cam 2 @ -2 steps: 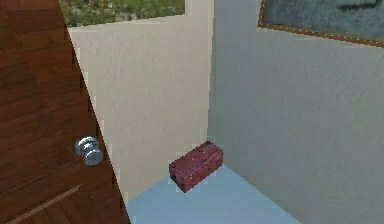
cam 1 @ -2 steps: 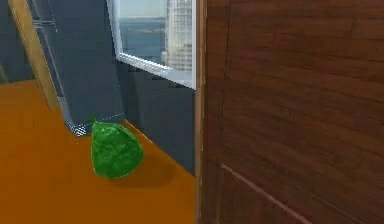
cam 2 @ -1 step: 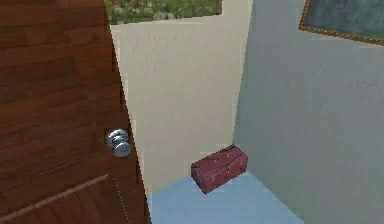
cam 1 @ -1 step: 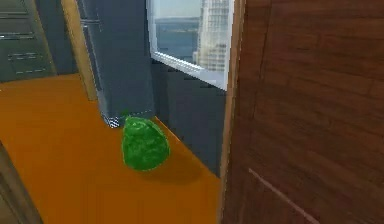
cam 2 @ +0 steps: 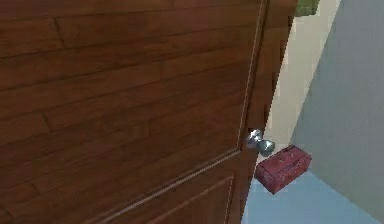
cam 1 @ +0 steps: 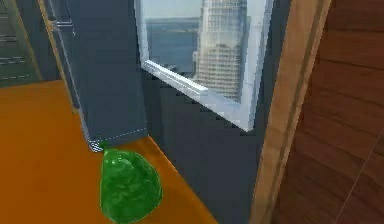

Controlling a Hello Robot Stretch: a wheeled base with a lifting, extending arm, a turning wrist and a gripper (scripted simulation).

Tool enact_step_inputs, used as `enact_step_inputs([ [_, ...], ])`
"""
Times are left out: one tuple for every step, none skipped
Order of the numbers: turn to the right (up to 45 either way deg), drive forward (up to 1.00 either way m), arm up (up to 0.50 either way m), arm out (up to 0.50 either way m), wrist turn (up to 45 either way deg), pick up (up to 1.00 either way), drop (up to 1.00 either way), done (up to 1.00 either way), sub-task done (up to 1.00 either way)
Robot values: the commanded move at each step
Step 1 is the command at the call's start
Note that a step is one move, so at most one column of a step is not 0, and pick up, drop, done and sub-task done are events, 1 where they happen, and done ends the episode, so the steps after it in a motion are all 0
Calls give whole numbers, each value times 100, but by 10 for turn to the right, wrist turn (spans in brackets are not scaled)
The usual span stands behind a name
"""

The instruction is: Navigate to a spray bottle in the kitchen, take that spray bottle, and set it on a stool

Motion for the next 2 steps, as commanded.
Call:
enact_step_inputs([
  [-300,0,0,0,0,0,0,0,0],
  [0,60,0,0,0,0,0,0,0],
])
